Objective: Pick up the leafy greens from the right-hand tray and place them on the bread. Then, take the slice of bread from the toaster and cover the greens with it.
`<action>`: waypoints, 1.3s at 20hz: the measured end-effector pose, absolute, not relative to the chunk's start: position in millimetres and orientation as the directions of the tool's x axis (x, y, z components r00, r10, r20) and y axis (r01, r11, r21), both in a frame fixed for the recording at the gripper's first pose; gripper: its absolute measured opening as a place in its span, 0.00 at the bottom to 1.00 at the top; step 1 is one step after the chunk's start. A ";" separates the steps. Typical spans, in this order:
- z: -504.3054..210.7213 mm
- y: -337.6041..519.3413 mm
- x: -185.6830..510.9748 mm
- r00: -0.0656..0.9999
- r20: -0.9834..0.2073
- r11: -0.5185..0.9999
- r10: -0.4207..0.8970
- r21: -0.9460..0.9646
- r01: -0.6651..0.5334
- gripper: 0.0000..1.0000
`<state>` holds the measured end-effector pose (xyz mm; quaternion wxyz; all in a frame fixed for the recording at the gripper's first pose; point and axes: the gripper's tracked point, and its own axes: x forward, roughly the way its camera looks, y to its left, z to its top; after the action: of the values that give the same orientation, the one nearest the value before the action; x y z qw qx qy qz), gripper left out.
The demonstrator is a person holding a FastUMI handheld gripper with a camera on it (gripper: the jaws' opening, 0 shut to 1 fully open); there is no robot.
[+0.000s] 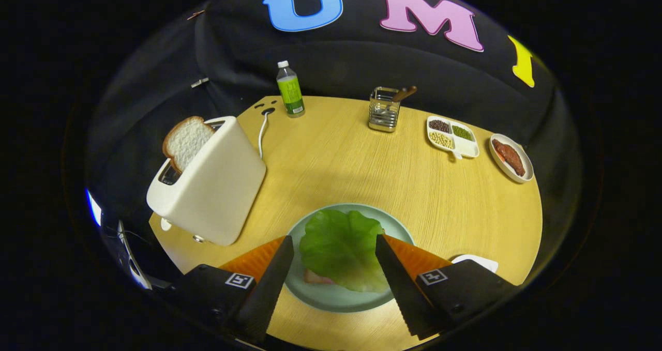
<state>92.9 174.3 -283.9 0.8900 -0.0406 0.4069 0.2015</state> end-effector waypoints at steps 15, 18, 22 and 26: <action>-177.1 354.5 82.5 0.586 -0.557 0.736 0.589 0.070 -0.673 0.99; -176.8 383.6 80.6 0.570 -0.550 0.705 0.611 0.050 -0.707 0.99; -185.3 411.1 82.0 0.576 -0.561 0.705 0.595 0.021 -0.709 0.99; -205.8 421.3 99.9 0.613 -0.583 0.746 0.534 -0.015 -0.665 0.98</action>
<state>99.9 421.3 -205.8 0.8904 -0.1159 0.2835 0.3367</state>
